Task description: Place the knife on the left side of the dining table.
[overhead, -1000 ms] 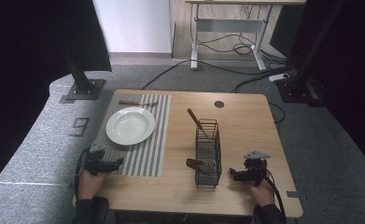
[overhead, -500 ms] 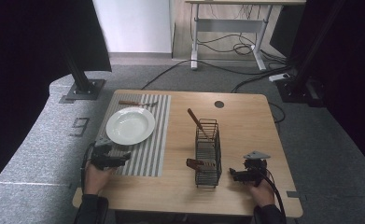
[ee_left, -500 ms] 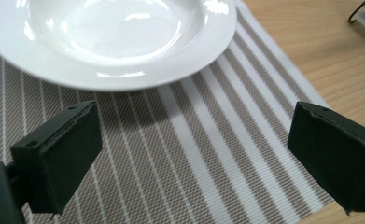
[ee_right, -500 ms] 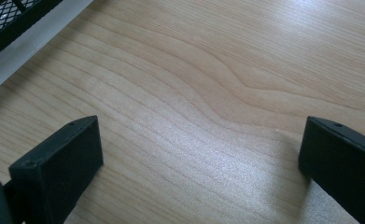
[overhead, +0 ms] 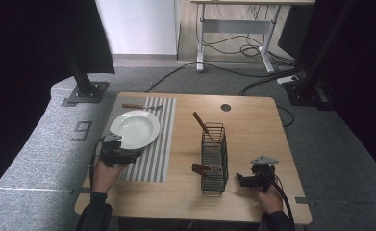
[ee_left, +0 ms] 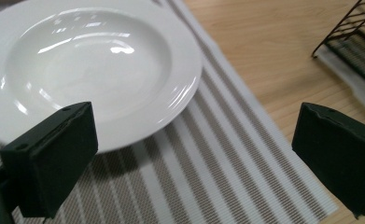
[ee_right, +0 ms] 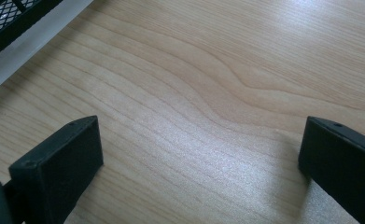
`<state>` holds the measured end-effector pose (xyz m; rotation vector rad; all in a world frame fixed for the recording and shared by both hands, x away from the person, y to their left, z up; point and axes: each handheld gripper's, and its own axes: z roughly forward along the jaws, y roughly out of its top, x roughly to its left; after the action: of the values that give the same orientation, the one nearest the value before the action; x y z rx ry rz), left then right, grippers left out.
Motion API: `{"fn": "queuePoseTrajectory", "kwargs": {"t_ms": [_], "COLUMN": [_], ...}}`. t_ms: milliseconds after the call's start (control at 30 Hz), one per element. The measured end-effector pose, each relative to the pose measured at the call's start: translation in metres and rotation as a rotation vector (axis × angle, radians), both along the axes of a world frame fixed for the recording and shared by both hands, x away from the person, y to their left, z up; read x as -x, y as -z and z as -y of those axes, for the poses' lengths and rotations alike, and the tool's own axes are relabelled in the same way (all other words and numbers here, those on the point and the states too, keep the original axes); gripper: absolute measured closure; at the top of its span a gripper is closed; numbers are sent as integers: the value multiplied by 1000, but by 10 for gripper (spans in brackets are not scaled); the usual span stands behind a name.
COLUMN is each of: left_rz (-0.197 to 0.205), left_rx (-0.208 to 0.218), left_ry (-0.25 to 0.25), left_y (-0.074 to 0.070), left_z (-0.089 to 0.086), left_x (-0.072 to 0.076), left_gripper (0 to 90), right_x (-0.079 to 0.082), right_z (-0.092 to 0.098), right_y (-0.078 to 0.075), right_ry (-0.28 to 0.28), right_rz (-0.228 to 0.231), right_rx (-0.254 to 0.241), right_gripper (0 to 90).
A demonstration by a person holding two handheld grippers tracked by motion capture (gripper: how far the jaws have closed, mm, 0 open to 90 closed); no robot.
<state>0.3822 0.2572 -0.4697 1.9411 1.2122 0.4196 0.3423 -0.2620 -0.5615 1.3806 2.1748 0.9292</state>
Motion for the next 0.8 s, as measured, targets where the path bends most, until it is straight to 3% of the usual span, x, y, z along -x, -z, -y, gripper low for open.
{"fn": "queuePoseTrajectory", "kwargs": {"t_ms": [333, 800], "left_rz": [21, 36], "left_rx": [-6, 36], "left_ry": [53, 96], "left_y": [-23, -53], "left_z": [32, 76], "left_x": [-13, -29], "left_gripper": [0, 8], "right_x": [0, 0], "right_z": [0, 0], "right_y": [0, 0], "right_ry": [0, 1], "right_rz": [0, 0], "right_rx": [0, -1], "right_gripper": [0, 0]}}
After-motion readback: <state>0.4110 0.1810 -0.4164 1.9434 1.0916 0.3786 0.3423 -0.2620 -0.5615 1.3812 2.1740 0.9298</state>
